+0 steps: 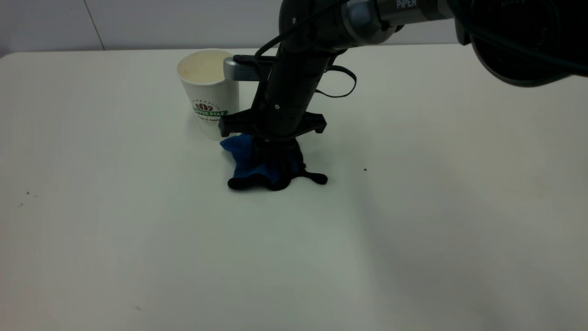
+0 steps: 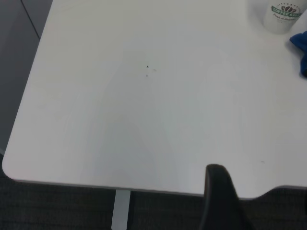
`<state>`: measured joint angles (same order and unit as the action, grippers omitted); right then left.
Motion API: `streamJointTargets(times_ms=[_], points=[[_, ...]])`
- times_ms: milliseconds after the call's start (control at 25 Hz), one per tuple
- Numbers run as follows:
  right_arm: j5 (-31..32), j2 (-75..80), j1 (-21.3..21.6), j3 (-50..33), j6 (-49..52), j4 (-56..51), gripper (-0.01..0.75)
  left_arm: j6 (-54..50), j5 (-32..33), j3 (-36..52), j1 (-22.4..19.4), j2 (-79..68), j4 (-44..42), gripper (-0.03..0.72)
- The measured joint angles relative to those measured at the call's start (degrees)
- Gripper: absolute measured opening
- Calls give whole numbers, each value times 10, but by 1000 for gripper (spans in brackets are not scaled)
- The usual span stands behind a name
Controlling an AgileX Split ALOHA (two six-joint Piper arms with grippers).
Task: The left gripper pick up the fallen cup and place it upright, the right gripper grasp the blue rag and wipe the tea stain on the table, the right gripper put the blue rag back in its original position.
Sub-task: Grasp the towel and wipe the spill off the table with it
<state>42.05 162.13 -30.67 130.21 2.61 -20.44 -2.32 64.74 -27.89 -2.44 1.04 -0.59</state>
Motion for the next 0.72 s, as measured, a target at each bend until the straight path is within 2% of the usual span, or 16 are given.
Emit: streamJointTargets(times_ms=[320, 720], points=[[-45, 9, 6, 0, -19, -41, 74, 0, 0, 0, 0, 0, 0, 452], [-56, 10, 59, 0, -21, -51, 74, -1, 0, 0, 0, 0, 0, 452]])
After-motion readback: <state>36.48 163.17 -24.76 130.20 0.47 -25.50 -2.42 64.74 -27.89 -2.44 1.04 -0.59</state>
